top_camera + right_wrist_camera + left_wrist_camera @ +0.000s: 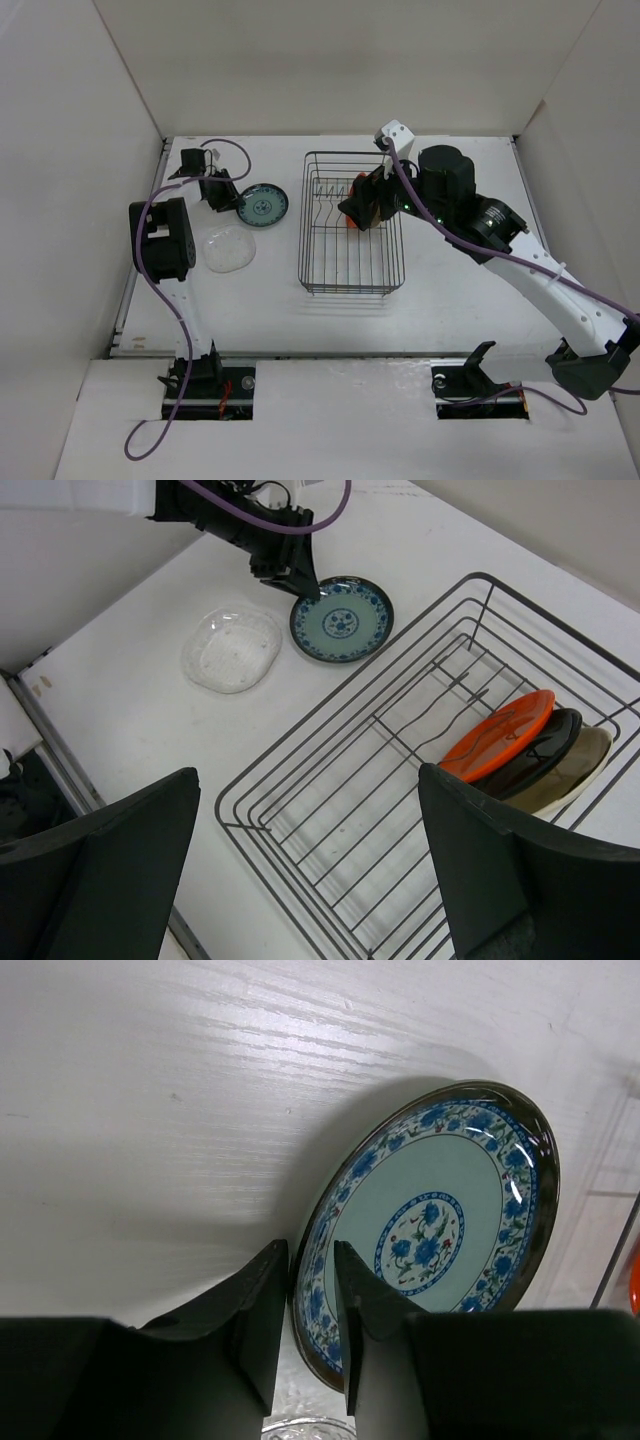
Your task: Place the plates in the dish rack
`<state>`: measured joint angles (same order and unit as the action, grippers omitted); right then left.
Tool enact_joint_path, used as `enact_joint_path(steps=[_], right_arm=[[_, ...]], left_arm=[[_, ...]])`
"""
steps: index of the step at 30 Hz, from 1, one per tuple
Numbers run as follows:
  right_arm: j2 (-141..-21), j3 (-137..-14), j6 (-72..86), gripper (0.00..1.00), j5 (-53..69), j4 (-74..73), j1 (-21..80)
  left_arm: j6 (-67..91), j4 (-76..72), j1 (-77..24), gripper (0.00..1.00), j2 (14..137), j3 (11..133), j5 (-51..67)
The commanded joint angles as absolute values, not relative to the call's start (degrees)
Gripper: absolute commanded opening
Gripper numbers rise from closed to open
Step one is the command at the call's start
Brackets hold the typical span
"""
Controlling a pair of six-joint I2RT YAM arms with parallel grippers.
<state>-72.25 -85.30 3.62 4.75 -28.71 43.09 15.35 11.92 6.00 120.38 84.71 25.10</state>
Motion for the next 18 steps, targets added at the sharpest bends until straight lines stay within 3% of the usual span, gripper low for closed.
enact_joint_path(steps=[1,8,18], right_arm=[[-70.66,-86.22,2.9,0.94,5.27,-25.31,42.71],[-70.66,-86.22,2.37,0.94,4.75,-25.31,41.58],[-71.81,-83.24,5.52,0.94,8.25,-20.85,37.98]], left_arm=[[14.68,12.3,5.98,0.22,120.76,85.69,26.1],[14.68,13.09,5.98,0.0,121.9,86.56,23.74],[16.61,16.35,5.45,0.0,114.71,89.65,15.47]])
